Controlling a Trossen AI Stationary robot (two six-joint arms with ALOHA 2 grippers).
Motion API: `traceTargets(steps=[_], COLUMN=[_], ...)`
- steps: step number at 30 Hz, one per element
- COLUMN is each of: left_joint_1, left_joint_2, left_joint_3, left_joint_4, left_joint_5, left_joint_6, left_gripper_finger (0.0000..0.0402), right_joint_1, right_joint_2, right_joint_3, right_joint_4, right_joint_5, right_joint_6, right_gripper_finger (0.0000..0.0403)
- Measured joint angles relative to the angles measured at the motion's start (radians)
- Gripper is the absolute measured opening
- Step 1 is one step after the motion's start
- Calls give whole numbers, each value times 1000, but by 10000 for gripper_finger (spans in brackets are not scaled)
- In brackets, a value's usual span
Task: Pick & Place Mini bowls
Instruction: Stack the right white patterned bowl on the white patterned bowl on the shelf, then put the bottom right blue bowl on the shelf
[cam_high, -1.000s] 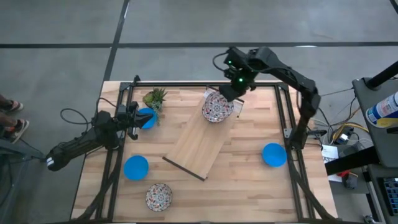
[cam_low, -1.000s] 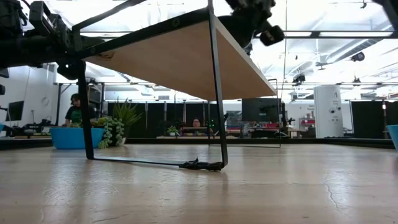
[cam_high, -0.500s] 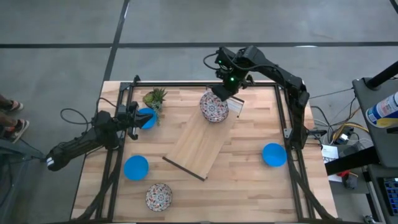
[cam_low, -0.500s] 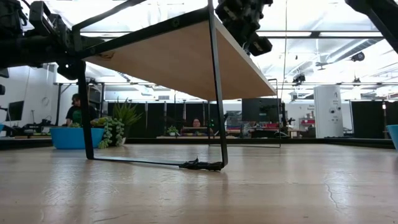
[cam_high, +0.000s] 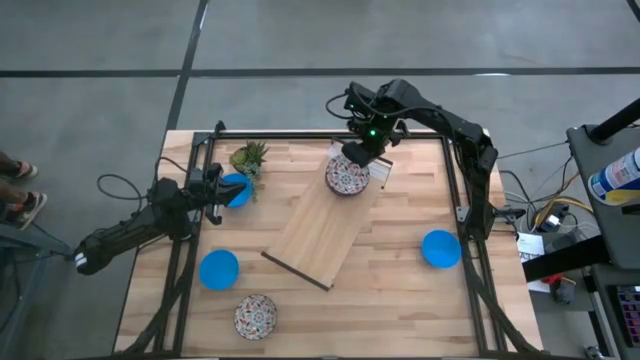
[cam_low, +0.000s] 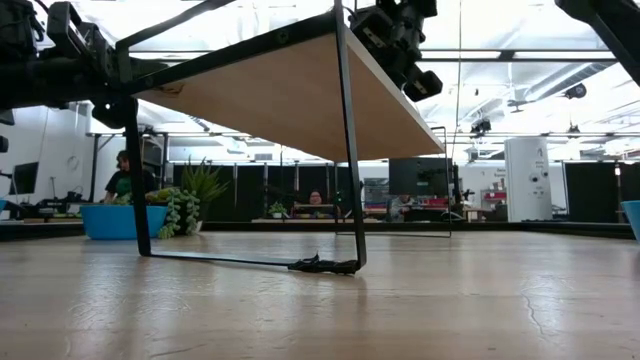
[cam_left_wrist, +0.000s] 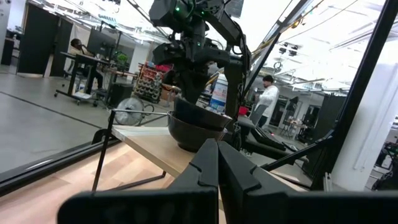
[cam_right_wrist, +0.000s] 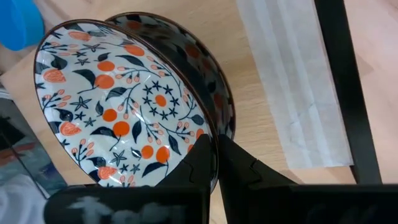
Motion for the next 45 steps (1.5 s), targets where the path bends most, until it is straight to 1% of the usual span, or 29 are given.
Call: traceTargets(steps=[4,8,10,14,20,25,29,33,37,41,45], left_joint_1=[0,0,0,0,0,0,0,0,0,0,0], left_joint_2=[0,0,0,0,0,0,0,0,0,0,0], left_joint_3=[0,0,0,0,0,0,0,0,0,0,0], left_joint_4=[0,0,-1,-3,-3,-3,-3,-3,-3,-3,-3], left_joint_5=[0,0,0,0,0,0,0,0,0,0,0], left_joint_6=[0,0,0,0,0,0,0,0,0,0,0], left_gripper_finger=[0,0,0,0,0,0,0,0,0,0,0], right_joint_1=[0,0,0,0,2,2,2,7,18,54,112], right_joint_2=[0,0,0,-1,-2,-2,-20,-44,-71,-125,-179], right_joint_3=[-13,-16,-16,-17,-7,24,51,55,54,54,54], right_joint_4=[0,1,2,4,9,5,6,7,1,0,0], right_joint_5=[0,3,25,48,50,51,52,53,53,55,119], right_joint_6=[-14,-24,-24,-31,-58,-63,-57,-47,-20,-17,-15], right_gripper_finger=[11,24,33,52,89,124,141,145,140,133,128])
